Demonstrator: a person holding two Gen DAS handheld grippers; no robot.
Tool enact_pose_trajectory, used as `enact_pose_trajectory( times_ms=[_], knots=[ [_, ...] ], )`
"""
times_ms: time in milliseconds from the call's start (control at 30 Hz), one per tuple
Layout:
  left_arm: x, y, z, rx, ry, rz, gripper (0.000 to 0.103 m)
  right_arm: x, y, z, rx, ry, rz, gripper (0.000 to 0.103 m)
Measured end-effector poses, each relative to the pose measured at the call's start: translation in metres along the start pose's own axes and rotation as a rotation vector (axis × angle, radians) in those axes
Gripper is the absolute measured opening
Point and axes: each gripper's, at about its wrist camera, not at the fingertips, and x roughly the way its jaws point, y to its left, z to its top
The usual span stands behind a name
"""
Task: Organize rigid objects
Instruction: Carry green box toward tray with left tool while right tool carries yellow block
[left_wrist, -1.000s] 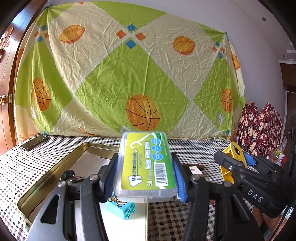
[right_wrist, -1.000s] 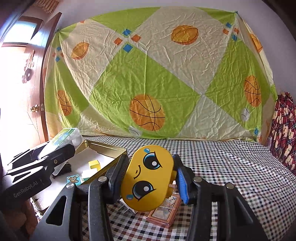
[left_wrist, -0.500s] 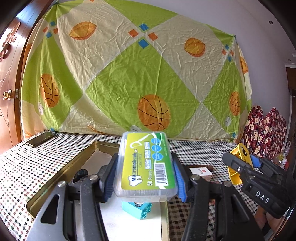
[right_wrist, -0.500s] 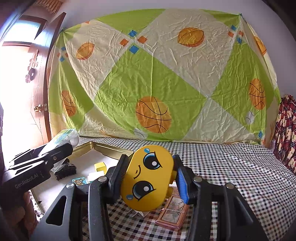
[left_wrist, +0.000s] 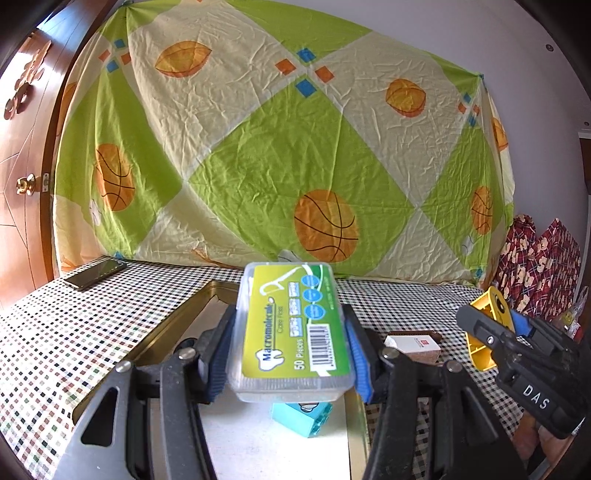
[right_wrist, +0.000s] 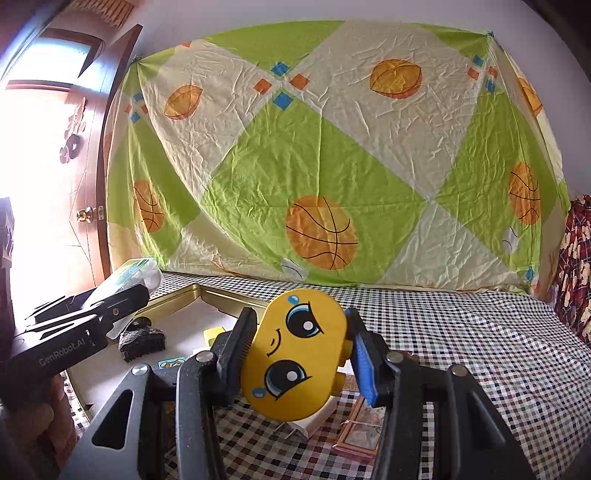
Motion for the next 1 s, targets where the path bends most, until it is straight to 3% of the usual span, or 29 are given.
enact_pose_trajectory(
  times_ms=[1000],
  knots=[
    [-0.005,0.036,0.005,-0.021,-0.015,0.069,0.053,0.018,0.045,0.005,-0.053,0.007,0.084,0.051]
  ],
)
